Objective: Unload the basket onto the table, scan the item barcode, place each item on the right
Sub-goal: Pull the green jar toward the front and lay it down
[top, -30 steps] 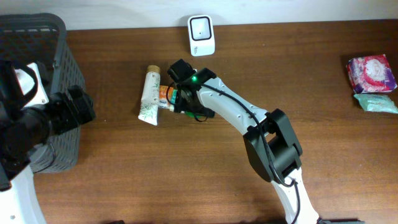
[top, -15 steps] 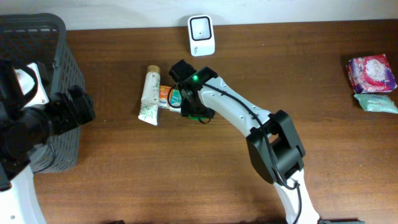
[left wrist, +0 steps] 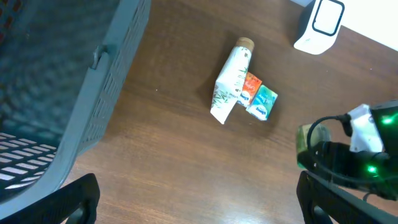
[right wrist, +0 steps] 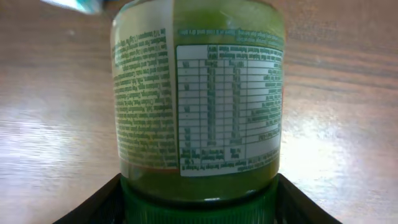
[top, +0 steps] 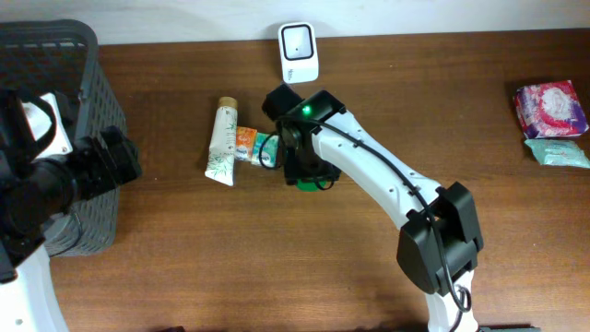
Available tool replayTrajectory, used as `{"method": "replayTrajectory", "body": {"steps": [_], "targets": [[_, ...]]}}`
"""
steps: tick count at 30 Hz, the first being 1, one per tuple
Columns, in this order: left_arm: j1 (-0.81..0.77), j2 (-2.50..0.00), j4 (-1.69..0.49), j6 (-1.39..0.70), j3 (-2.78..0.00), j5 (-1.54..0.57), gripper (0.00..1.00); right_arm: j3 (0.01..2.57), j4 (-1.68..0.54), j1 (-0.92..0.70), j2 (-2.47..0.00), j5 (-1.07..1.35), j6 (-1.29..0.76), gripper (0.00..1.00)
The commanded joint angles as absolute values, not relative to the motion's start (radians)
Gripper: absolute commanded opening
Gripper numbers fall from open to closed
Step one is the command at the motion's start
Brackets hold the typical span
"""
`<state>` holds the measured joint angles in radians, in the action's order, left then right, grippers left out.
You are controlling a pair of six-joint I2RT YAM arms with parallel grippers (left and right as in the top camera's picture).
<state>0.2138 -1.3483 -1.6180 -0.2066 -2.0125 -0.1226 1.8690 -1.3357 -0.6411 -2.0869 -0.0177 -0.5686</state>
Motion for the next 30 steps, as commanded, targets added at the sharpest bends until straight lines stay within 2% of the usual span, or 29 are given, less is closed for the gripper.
{"method": "replayTrajectory", "body": {"steps": [1, 7, 9, 16, 19, 21, 22, 23, 27, 30], "targets": [[0.219, -1.347, -1.617, -0.216, -2.011, -0.123, 0.99, 1.775, -1.327, -0.64, -2.073, -0.01, -0.553, 0.54], [0.219, -1.347, -1.617, -0.216, -2.011, -0.123, 0.99, 1.7, -1.292, -0.639, -2.074, -0.009, -0.519, 0.55], [0.219, -1.347, -1.617, -0.216, -2.011, -0.123, 0.99, 1.703, -1.282, -0.636, -2.074, -0.008, -0.501, 0.64], [0.219, -1.347, -1.617, -0.216, -2.011, -0.123, 0.99, 1.769, -1.29, -0.587, -2.074, 0.034, -0.448, 0.65], [0.219, -1.347, -1.617, -0.216, -2.011, -0.123, 0.99, 1.769, -1.273, -0.555, -2.074, 0.053, -0.416, 0.75], [0.219, -1.347, -1.617, -0.216, -2.011, -0.123, 0.99, 1.769, -1.259, -0.542, -2.074, 0.053, -0.415, 0.75], [0.219, -1.347, -1.617, -0.216, -2.011, -0.123, 0.99, 1.769, -1.245, -0.535, -2.074, 0.053, -0.416, 0.8], [0.219, -1.347, -1.617, -0.216, -2.011, -0.123, 0.99, 1.769, -1.225, -0.534, -2.074, 0.052, -0.415, 0.9], [0.219, -1.347, -1.617, -0.216, -2.011, -0.123, 0.99, 1.77, -1.21, -0.533, -2.073, 0.053, -0.416, 0.91], [0.219, -1.347, -1.617, -0.216, -2.011, -0.123, 0.99, 1.821, -1.357, -0.533, -2.072, 0.052, -0.414, 0.91]]}}
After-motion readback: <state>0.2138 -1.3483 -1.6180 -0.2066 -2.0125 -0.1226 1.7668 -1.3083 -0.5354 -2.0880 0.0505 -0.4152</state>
